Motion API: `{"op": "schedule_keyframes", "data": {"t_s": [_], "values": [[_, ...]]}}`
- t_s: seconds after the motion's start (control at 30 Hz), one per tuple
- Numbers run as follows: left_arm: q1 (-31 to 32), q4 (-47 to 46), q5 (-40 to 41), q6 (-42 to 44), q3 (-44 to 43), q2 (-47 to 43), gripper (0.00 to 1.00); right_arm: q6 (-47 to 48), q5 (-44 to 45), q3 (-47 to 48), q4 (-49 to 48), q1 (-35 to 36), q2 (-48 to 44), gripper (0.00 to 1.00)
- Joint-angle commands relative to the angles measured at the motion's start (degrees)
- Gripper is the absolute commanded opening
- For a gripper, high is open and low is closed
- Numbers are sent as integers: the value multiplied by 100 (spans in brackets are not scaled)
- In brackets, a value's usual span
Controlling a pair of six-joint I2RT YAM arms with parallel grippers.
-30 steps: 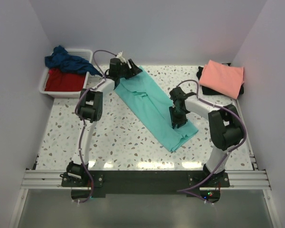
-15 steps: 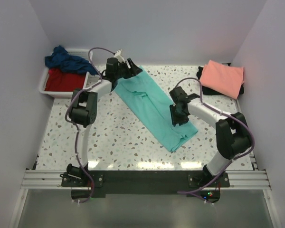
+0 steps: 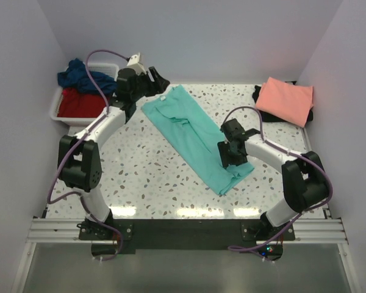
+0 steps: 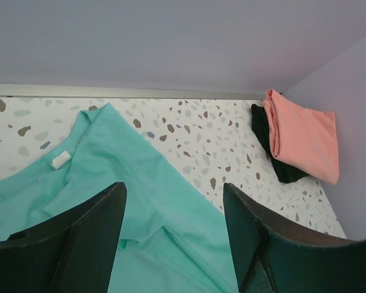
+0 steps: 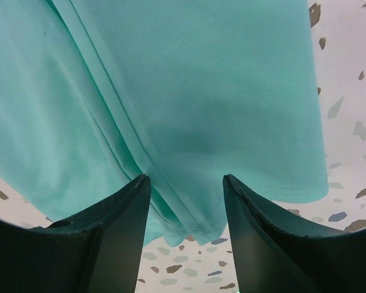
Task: Fold and stack the t-shirts
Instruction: Fold the tshirt
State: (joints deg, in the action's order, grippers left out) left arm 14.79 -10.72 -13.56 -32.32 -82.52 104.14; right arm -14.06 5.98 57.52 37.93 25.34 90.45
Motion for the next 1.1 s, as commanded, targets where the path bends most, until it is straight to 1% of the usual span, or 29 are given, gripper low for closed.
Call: {"op": "schedule_keyframes", "data": {"t_s": [0.0, 0.17, 0.4, 0.67, 0.83, 1.07], "values": [[16, 430, 284, 296, 306, -499, 70, 273, -44, -223, -286, -3, -204, 56], [16, 597, 266, 393, 403, -719, 70, 246, -97, -127, -278, -3, -2, 56], [-11, 720, 284, 524, 421, -799, 71, 123, -88, -92, -322, -3, -528, 56], [-20, 756, 258, 533, 465, -755, 71, 150, -500, -91, -164, -3, -608, 59], [-28, 756, 249, 542, 483, -711, 71, 237, -589, -118, -93, 23, -398, 61], [-55, 782, 240, 577, 421, -658, 71, 220, -571, -92, -119, 23, 50, 61]]}}
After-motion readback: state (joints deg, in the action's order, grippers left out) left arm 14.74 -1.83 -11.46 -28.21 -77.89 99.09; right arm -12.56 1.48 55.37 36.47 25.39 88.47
